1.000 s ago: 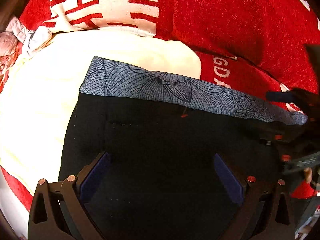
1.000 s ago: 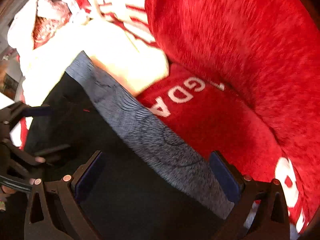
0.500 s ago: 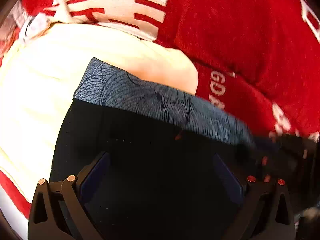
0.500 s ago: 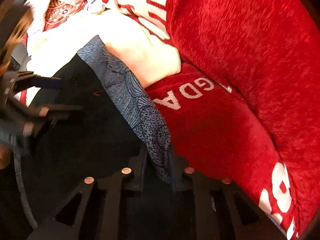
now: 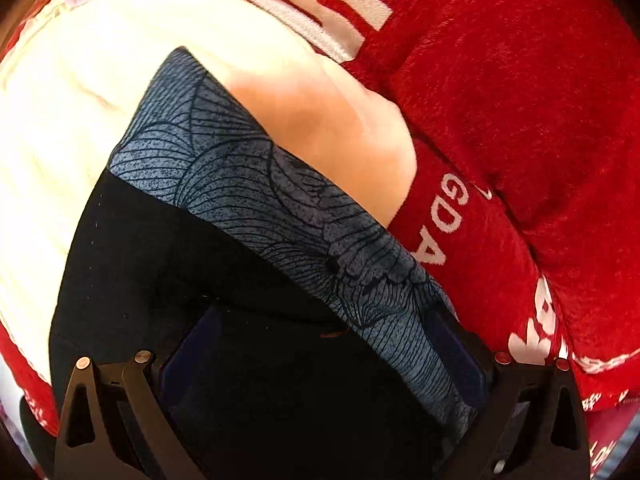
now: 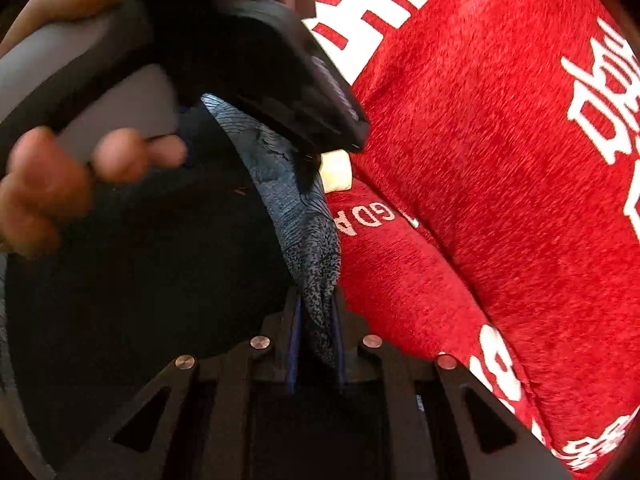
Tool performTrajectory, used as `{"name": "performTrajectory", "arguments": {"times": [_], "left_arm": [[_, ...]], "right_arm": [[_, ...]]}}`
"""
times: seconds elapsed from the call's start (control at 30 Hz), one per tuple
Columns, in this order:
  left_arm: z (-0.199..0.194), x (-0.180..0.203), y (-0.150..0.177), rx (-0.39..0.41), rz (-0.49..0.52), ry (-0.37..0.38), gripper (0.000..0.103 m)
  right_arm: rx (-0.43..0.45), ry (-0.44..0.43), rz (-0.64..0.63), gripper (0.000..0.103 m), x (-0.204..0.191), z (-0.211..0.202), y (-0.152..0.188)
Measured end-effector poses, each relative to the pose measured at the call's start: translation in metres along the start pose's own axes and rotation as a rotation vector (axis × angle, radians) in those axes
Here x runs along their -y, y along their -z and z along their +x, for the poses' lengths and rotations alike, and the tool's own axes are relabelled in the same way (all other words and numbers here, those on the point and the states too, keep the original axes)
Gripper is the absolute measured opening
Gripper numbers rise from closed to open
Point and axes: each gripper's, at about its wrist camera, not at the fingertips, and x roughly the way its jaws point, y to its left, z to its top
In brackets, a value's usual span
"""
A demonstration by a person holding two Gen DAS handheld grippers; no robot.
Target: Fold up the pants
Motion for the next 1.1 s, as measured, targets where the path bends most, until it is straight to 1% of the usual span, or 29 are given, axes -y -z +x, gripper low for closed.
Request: {"name": "performTrajectory", "arguments": {"times": [0.03, 0.07, 0.13, 0.17, 0.2, 0.23, 0.3, 0.33, 0.37, 0.4, 0.43, 0.47, 0.5, 0.57, 0.63, 0.7, 0.8, 0.83, 0.9, 0.93, 0.97, 1.0, 1.1], "left_arm": [[-0.002, -0.002, 0.001, -0.002, -0.012, 0.012, 0.103], [-0.006, -0.005, 0.001, 0.003, -0.028, 0.040, 0.103], [-0.021, -0.011, 0.003, 0.050, -0.066, 0.132, 0.103], [-0.027, -0.012, 0.004, 0.073, -0.078, 0.145, 0.103], [-0.027, -0.009, 0.003, 0.080, -0.081, 0.126, 0.103], [-0.023, -0.004, 0.001, 0.059, -0.073, 0.089, 0.103], [-0.006, 0.011, -0.001, -0.022, -0.023, 0.067, 0.103], [0.003, 0.020, -0.003, -0.039, 0.018, 0.026, 0.103], [0.007, 0.024, -0.003, -0.026, 0.037, -0.021, 0.094], [0.010, 0.026, -0.001, -0.012, 0.045, -0.061, 0.066], [0.013, 0.028, 0.001, -0.008, 0.067, -0.090, 0.051], [0.014, 0.029, 0.002, -0.010, 0.082, -0.075, 0.033], [0.009, 0.027, 0.004, 0.004, 0.083, -0.052, 0.025], [-0.006, 0.021, 0.012, 0.044, 0.074, 0.001, 0.019], [-0.025, 0.011, 0.023, 0.079, 0.080, 0.067, 0.018], [-0.045, 0.001, 0.040, 0.113, 0.100, 0.115, 0.018], [-0.074, -0.015, 0.073, 0.166, 0.139, 0.176, 0.018], [-0.086, -0.025, 0.089, 0.184, 0.156, 0.198, 0.018], [-0.100, -0.042, 0.114, 0.204, 0.167, 0.234, 0.018], [-0.106, -0.053, 0.130, 0.210, 0.166, 0.258, 0.018], [-0.111, -0.066, 0.139, 0.208, 0.165, 0.272, 0.018], [-0.110, -0.078, 0.154, 0.203, 0.168, 0.282, 0.018], [-0.098, -0.108, 0.185, 0.187, 0.159, 0.279, 0.018]], "right_arm": [[0.002, 0.013, -0.009, 0.015, -0.003, -0.001, 0.000], [0.003, 0.027, -0.018, 0.015, -0.005, -0.003, 0.002], [0.009, 0.042, -0.033, 0.015, -0.010, -0.008, 0.004], [0.010, 0.044, -0.038, 0.014, -0.011, -0.008, 0.005], [0.010, 0.047, -0.044, 0.014, -0.013, -0.009, 0.007], [0.009, 0.056, -0.052, 0.014, -0.015, -0.008, 0.008], [0.009, 0.079, -0.072, 0.014, -0.019, -0.009, 0.010], [0.007, 0.084, -0.073, 0.014, -0.018, -0.008, 0.009], [0.008, 0.082, -0.065, 0.014, -0.017, -0.009, 0.009], [0.008, 0.082, -0.059, 0.014, -0.016, -0.009, 0.009], [0.007, 0.084, -0.059, 0.014, -0.021, -0.012, 0.008], [0.007, 0.090, -0.062, 0.012, -0.022, -0.013, 0.007], [0.009, 0.093, -0.061, 0.011, -0.022, -0.015, 0.007], [0.014, 0.097, -0.053, 0.011, -0.022, -0.019, 0.006], [0.019, 0.108, -0.045, 0.010, -0.021, -0.026, 0.006], [0.034, 0.124, -0.038, 0.010, -0.023, -0.041, 0.004], [0.070, 0.147, -0.023, 0.009, -0.031, -0.074, 0.006], [0.075, 0.149, -0.018, 0.009, -0.035, -0.078, 0.007], [0.093, 0.162, -0.005, 0.009, -0.051, -0.102, 0.015], [0.098, 0.178, -0.006, 0.009, -0.064, -0.112, 0.022], [0.101, 0.197, -0.016, 0.009, -0.077, -0.119, 0.029], [0.099, 0.214, -0.029, 0.009, -0.092, -0.125, 0.038], [0.082, 0.224, -0.040, 0.009, -0.125, -0.131, 0.057]]}}
